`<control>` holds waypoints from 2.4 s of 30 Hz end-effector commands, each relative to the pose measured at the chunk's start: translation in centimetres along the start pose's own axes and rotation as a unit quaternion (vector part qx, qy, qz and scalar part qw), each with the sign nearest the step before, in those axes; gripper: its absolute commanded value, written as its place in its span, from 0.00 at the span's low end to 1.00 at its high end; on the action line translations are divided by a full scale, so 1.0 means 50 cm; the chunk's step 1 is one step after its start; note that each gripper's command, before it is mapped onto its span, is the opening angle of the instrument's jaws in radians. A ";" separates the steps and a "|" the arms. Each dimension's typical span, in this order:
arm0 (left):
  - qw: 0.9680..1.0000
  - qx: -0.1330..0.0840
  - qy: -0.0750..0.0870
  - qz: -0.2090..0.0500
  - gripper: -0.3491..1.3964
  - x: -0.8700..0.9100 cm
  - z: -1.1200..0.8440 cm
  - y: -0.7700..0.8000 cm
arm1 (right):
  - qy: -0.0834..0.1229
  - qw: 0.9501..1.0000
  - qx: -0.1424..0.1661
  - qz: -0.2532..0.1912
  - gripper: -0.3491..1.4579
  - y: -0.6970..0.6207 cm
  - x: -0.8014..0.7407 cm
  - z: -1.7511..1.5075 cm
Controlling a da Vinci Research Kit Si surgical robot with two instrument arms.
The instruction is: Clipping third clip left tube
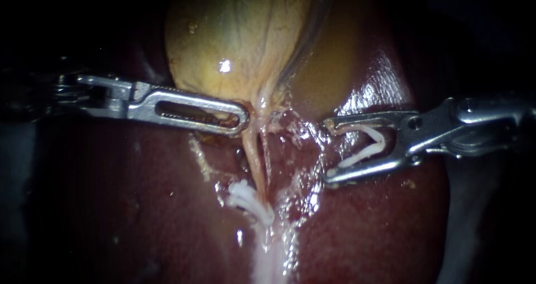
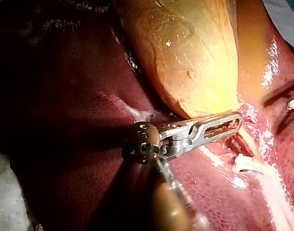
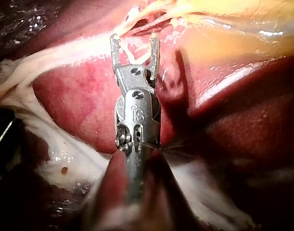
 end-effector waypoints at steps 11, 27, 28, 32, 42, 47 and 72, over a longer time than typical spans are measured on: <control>1.000 -0.002 -0.002 -0.001 0.00 0.0001 -0.0022 0.0017 | 0.000 1.000 -0.001 0.000 0.47 0.0000 0.0002 0.0007; 1.000 -0.007 0.009 -0.010 0.00 0.0039 -0.0101 0.0106 | 0.000 1.000 -0.002 0.001 0.47 -0.0002 0.0006 0.0011; 1.000 -0.009 0.010 -0.011 0.00 0.0041 -0.0103 0.0107 | 0.000 1.000 -0.002 0.001 0.47 -0.0002 0.0006 0.0011; 1.000 -0.009 0.009 -0.011 0.00 0.0042 -0.0107 0.0110 | 0.000 1.000 -0.002 0.001 0.47 -0.0004 0.0007 0.0013; 1.000 -0.009 0.009 -0.011 0.00 0.0042 -0.0107 0.0109 | 0.000 1.000 -0.003 -0.002 0.47 -0.0013 0.0016 0.0067; 1.000 -0.009 0.009 -0.011 0.00 0.0042 -0.0105 0.0109 | 0.001 1.000 -0.002 0.002 0.47 -0.0010 0.0012 0.0118; 1.000 -0.008 0.011 -0.008 0.00 0.0040 -0.0096 0.0116 | 0.000 1.000 0.007 0.021 0.47 0.0030 -0.0024 0.0294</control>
